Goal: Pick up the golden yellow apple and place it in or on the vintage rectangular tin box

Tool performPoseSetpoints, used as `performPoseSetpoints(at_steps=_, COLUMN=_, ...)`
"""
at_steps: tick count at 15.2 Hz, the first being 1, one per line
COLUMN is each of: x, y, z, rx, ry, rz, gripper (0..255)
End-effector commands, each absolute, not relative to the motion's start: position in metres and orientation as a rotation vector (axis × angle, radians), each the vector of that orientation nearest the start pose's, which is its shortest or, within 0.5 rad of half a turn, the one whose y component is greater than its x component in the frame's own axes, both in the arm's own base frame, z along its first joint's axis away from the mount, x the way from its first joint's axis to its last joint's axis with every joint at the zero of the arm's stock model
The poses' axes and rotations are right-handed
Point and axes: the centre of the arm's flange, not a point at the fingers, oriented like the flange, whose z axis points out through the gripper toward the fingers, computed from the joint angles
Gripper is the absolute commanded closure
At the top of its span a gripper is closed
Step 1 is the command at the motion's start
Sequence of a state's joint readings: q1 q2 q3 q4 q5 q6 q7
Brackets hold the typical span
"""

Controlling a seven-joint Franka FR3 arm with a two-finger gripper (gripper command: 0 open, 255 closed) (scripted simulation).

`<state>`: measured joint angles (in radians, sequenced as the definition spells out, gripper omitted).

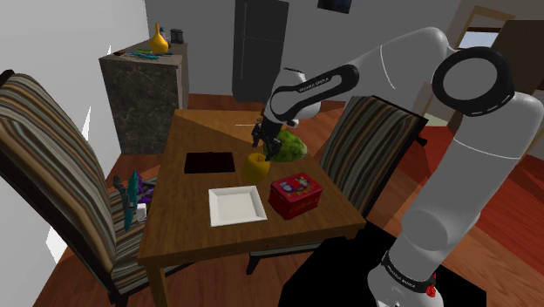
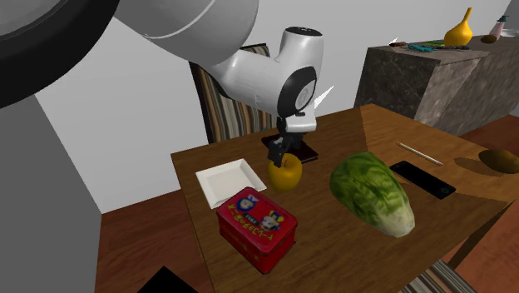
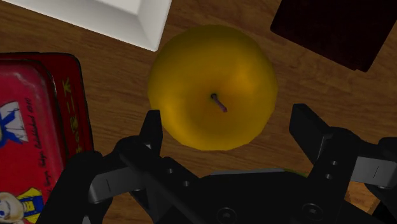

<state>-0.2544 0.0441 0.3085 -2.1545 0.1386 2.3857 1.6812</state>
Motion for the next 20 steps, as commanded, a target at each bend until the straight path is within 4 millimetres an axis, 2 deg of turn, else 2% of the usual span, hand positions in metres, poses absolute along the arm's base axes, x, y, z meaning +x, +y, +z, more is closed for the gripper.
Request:
performPoseSetpoints(at_steps=1, x=0.562, y=0.030, z=0.397, rx=-1.905, ry=2.215, rz=-0.048, gripper=0)
performPoseSetpoints(at_steps=6, x=0.562, y=0.030, z=0.397, rx=-1.905, ry=2.215, rz=-0.047, gripper=0)
performPoseSetpoints(at_steps=7, x=0.562, y=0.030, z=0.397, rx=-1.905, ry=2.215, rz=-0.047, gripper=255)
performPoseSetpoints(at_steps=16, x=0.562, y=0.030, z=0.397, rx=-1.905, ry=2.215, rz=-0.048, gripper=255)
performPoseSetpoints(at_steps=20, x=0.562, y=0.030, z=0.418, rx=-1.905, ry=2.215, rz=-0.048, gripper=255)
